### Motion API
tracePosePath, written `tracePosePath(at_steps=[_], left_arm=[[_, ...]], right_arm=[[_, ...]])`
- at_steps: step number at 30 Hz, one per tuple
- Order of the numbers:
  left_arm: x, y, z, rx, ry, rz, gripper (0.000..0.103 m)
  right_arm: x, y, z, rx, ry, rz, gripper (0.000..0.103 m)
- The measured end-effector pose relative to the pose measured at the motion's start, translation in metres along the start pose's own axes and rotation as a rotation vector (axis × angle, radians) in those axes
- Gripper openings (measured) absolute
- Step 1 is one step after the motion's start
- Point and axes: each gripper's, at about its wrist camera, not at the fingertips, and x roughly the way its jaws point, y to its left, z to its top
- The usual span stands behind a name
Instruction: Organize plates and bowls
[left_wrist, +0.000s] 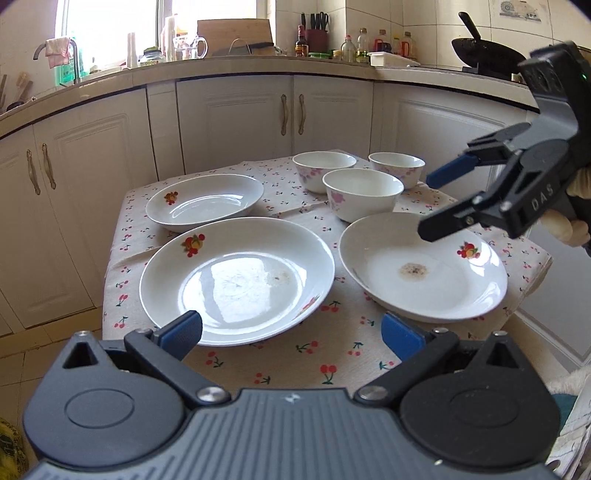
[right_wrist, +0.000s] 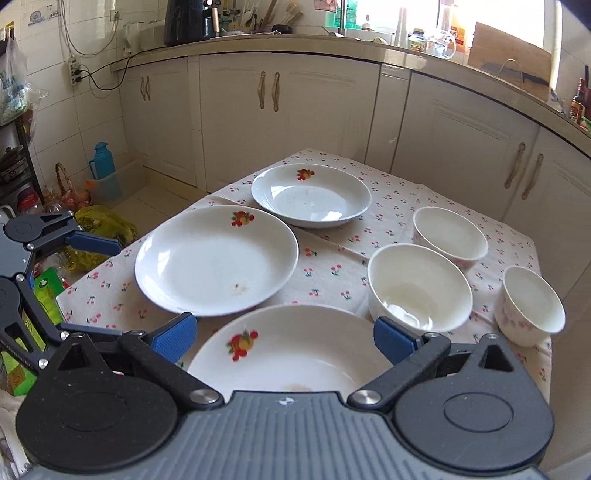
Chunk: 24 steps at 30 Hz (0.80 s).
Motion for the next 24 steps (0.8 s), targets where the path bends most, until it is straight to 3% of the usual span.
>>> tracePosePath(at_steps=[8, 14, 24], left_arm=[[0.002, -0.023, 0.009, -0.049, -0.030, 0.033, 0.102], [0.005, -0.041, 0.015, -0.009, -0.023, 0.029, 0.102], [0.017, -0.048, 0.030, -0.029, 0.000, -0.021, 0.102]], right_arm=[[-0.032, -0.008, -0.060, 0.037, 0.007, -0.039, 0.103], [-0.040, -0.008, -0.096, 0.031, 0.024, -0.038, 0.103], [-0.015, -0.009, -0.115, -0.001, 0.051, -0.048, 0.103]])
